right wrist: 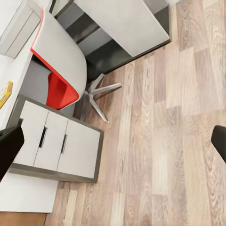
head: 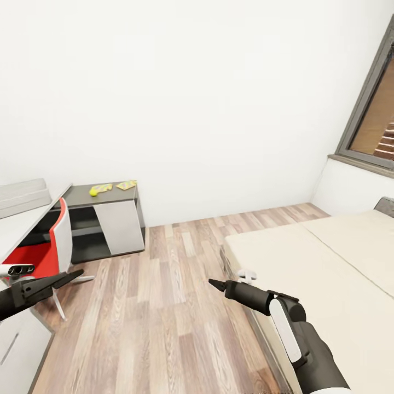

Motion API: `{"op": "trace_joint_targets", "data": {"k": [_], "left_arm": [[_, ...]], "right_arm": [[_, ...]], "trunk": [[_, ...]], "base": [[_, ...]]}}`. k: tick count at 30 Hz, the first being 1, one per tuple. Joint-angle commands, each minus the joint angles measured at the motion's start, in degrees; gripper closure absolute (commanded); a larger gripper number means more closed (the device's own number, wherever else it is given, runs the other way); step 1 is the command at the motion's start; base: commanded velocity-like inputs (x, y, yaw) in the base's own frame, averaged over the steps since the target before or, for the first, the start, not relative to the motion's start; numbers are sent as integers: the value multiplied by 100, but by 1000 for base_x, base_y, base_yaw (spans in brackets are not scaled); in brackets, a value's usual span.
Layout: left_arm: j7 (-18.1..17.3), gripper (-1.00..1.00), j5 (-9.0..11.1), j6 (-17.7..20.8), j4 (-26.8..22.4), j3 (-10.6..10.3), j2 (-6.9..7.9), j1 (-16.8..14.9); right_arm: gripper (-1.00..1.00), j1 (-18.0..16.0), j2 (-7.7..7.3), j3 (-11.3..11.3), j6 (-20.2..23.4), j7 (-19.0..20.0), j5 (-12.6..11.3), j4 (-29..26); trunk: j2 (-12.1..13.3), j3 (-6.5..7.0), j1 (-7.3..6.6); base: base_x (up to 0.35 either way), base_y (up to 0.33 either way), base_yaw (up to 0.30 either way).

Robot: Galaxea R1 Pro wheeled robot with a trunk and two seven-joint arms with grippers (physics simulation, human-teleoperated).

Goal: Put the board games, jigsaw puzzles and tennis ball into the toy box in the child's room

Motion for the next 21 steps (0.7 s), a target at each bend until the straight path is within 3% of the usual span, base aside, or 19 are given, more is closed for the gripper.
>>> {"op": "trace_joint_targets", "data": {"k": [1, 7, 21], "left_arm": [[-22, -100, 0, 60, 2, 1, 3, -2], [-22, -100, 0, 59, 1, 1, 2, -2], [-8, -100, 0, 59, 4, 1, 1, -2]], "right_arm": [[-100, -6, 4, -6, 34, 6, -9, -2], [-100, -6, 4, -6, 34, 5, -10, 0], [-100, -6, -2, -16, 32, 5, -19, 8]], "trunk": [[-10, -7, 3], [-10, 14, 3], [-10, 64, 3]], "base": [[3, 231, -258], [1, 149, -258], [0, 15, -258]]}}
